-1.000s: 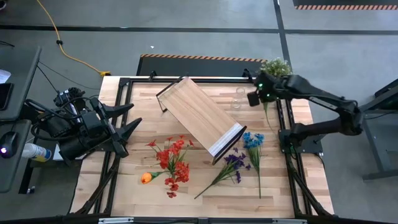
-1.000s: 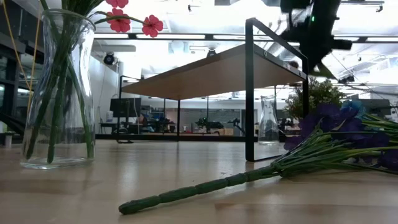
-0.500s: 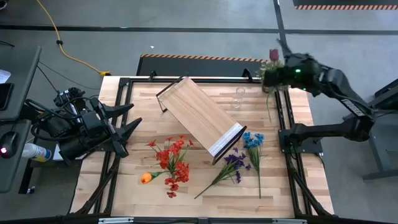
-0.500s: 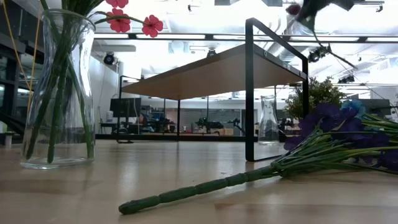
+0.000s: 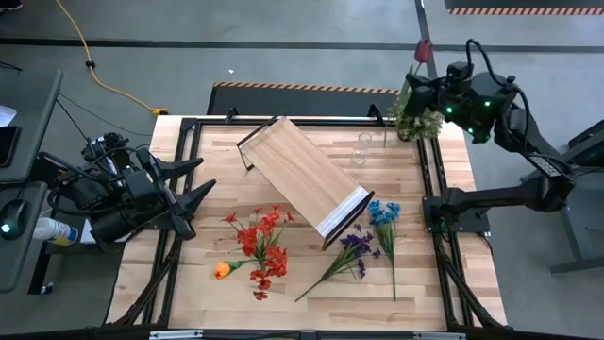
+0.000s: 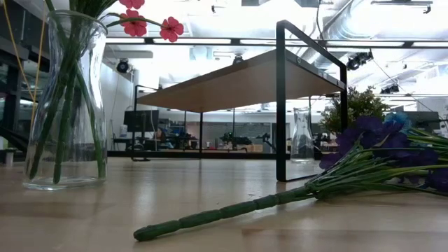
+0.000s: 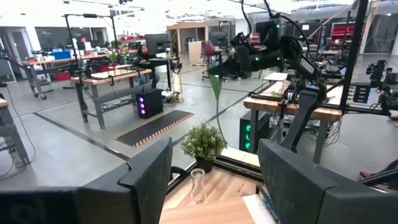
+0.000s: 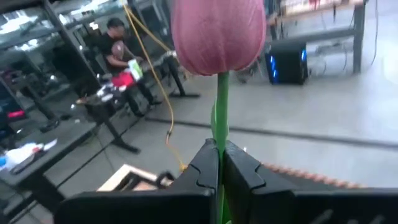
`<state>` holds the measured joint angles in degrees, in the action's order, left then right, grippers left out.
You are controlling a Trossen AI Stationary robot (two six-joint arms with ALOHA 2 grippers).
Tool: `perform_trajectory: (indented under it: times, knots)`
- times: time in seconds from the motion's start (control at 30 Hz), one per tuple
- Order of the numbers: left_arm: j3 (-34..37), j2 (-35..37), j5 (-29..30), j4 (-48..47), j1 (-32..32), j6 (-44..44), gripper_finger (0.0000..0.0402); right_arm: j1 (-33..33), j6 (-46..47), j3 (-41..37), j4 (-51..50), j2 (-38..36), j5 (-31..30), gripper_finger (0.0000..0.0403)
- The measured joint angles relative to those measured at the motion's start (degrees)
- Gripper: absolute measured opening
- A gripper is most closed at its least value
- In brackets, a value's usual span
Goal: Pick and place flowers into a vace then onto a shelf
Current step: Put the red tulip into the top transparent vase
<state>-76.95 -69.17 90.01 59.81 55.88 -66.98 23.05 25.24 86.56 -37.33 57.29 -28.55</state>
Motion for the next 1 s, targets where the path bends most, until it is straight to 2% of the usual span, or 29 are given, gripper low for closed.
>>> perform_trajectory:
  times: [0.17, 0.57, 0.8, 1.0]
  knots:
    - [0.0, 0.0, 0.0, 0.0, 0.0, 0.0, 0.027, -0.4, -4.7, 0.0, 5.0, 0.9, -1.5, 0.0002]
    - [0.0, 0.0, 0.0, 0.0, 0.0, 0.1, 0.0269, -0.4, -10.2, -0.1, 9.1, 7.7, -1.1, 0.0003]
    - [0.0, -0.4, 0.0, 0.0, 0.0, 1.5, 0.0273, -0.1, -13.6, -0.1, 9.3, 11.7, -4.4, 0.0003]
    - [0.0, -0.5, 0.0, 0.0, 0.0, 1.5, 0.0269, 1.2, -13.7, -1.3, 9.4, 12.3, -4.2, 0.0002]
